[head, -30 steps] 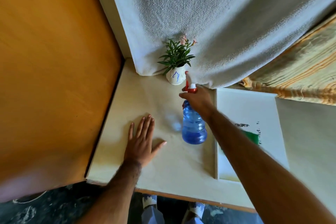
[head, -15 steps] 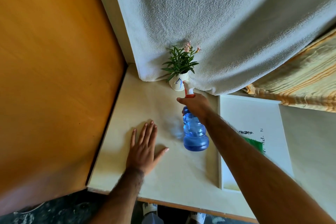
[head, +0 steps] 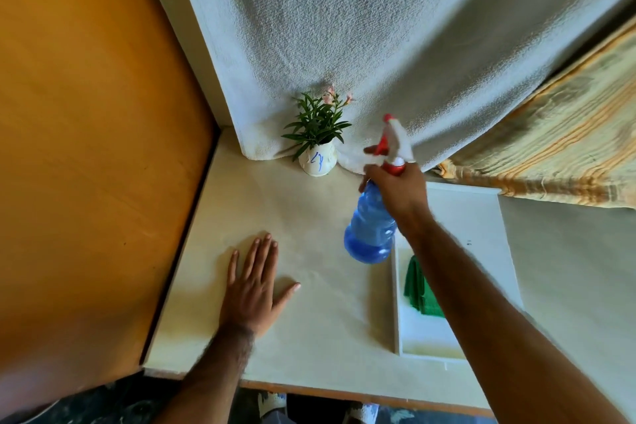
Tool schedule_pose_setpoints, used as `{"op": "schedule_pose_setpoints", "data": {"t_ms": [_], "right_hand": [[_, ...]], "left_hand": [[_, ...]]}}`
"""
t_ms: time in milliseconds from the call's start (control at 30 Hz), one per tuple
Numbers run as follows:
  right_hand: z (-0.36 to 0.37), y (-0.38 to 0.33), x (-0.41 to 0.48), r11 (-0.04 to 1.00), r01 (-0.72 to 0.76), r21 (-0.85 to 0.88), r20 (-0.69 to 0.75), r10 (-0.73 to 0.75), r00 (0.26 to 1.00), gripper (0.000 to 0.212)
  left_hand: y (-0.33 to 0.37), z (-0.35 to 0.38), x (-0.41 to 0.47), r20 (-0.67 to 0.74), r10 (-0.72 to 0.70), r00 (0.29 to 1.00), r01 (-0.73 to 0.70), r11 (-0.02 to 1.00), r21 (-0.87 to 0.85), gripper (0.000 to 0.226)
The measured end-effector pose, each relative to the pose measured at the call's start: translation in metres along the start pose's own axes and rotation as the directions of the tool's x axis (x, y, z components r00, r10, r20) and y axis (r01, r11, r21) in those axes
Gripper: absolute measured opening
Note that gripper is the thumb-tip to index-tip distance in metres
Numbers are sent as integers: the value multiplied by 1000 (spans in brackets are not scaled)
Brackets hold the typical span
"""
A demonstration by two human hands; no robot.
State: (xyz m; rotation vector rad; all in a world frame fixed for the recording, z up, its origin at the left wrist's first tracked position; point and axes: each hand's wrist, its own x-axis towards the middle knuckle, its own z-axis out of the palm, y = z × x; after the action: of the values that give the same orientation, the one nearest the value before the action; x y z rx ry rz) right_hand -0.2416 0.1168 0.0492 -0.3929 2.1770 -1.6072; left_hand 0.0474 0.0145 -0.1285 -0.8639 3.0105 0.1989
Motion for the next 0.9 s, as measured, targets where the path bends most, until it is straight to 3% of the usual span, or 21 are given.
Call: {"op": "schedule_pose_setpoints", "data": {"t_ms": [133, 267, 333, 433, 667, 767, 900], "right_hand": [[-50, -6, 10, 976, 179, 122, -180, -156, 971, 30], [-82, 6, 23, 969, 248, 17, -280, -233, 931, 36], [-93, 19, 29, 966, 258, -13, -300, -250, 920, 24], [-103, 41, 39, 957, 281, -75, -276, -291, 916, 16], [-106, 70, 42, 952, 305, -30, -233, -303, 924, 28], [-108, 75, 44, 953, 296, -60, -176, -302, 937, 40], [-113, 86, 32, 988, 130, -85, -168, -142, 975, 72]], "left_hand": [[0, -1, 0, 6, 5, 1000, -5, 1000, 3, 98], [0, -1, 0, 9, 3, 1000, -3, 1000, -3, 98], [1, -2, 1, 3, 3, 1000, -3, 1000, 1, 98], [2, -3, 2, -7, 6, 1000, -6, 1000, 5, 97], [4, -6, 2, 11, -3, 1000, 3, 1000, 5, 98], [4, -8, 1, 22, -5, 1000, 5, 1000, 3, 98], [5, -9, 1, 25, -3, 1000, 3, 1000, 0, 98]]}}
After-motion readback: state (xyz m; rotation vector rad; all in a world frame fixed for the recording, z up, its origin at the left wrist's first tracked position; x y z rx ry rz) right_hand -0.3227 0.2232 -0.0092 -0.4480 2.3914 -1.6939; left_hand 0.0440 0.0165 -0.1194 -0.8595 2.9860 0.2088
